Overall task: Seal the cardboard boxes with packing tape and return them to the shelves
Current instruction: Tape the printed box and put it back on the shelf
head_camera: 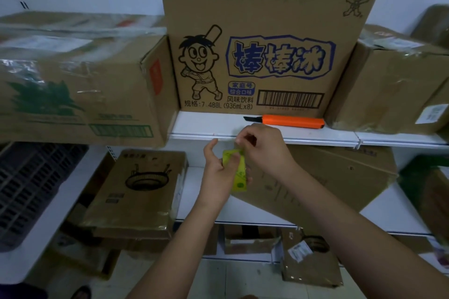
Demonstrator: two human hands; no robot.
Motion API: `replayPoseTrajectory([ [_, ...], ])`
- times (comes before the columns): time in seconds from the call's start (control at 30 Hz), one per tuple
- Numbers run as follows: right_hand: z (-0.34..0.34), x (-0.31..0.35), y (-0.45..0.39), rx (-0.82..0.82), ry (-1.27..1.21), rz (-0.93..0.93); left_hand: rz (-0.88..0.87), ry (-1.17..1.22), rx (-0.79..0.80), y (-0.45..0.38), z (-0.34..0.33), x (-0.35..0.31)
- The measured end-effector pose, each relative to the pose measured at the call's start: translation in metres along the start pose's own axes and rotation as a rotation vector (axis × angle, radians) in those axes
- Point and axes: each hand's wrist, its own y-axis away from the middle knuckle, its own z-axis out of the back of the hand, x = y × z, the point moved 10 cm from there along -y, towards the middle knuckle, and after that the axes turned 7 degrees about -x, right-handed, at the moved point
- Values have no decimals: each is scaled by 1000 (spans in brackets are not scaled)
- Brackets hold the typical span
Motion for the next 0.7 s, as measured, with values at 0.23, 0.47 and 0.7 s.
replayPoseTrajectory([
  [0.23,0,15,-9,-59,49,102,-78,-369,-87,-9,6,-5],
  [0.47,-11,6,-18,-72,61,93,58,-139,-62,-20,6,5],
  [0.7,-12,-7,-29,-61,6,-7,153,-117,-57,-31,3,7],
])
